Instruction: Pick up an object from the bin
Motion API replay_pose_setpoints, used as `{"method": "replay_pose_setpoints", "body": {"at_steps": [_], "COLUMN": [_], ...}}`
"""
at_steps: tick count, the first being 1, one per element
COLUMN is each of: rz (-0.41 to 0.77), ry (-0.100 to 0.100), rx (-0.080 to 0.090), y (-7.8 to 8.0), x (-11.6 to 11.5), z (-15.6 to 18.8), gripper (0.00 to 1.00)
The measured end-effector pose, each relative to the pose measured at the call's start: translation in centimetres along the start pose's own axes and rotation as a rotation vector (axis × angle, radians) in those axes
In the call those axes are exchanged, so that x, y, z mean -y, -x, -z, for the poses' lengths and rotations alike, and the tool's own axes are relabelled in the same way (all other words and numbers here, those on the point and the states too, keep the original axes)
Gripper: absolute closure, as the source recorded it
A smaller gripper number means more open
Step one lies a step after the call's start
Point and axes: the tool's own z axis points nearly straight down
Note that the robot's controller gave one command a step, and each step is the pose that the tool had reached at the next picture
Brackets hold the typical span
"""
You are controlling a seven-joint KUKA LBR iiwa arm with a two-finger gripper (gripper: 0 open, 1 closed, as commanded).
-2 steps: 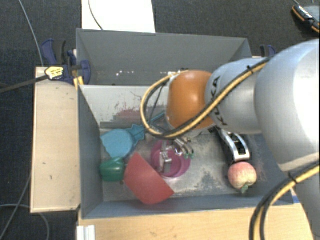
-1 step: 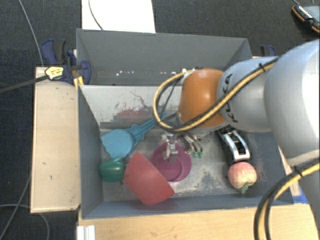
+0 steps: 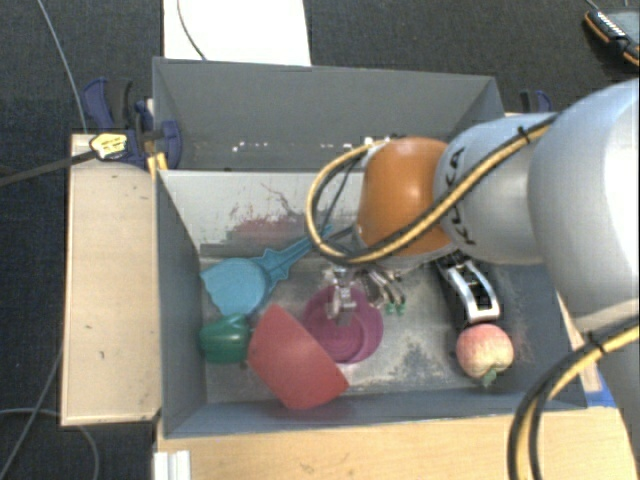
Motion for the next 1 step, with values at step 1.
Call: {"method": "replay_pose_setpoints", "body": {"at_steps": [1], "rz": [0.015], "ry": [0.001], "rx": [0.008], "y": [0.17], "x": [-0.85], "z": [8.13], "gripper": [1.0]}}
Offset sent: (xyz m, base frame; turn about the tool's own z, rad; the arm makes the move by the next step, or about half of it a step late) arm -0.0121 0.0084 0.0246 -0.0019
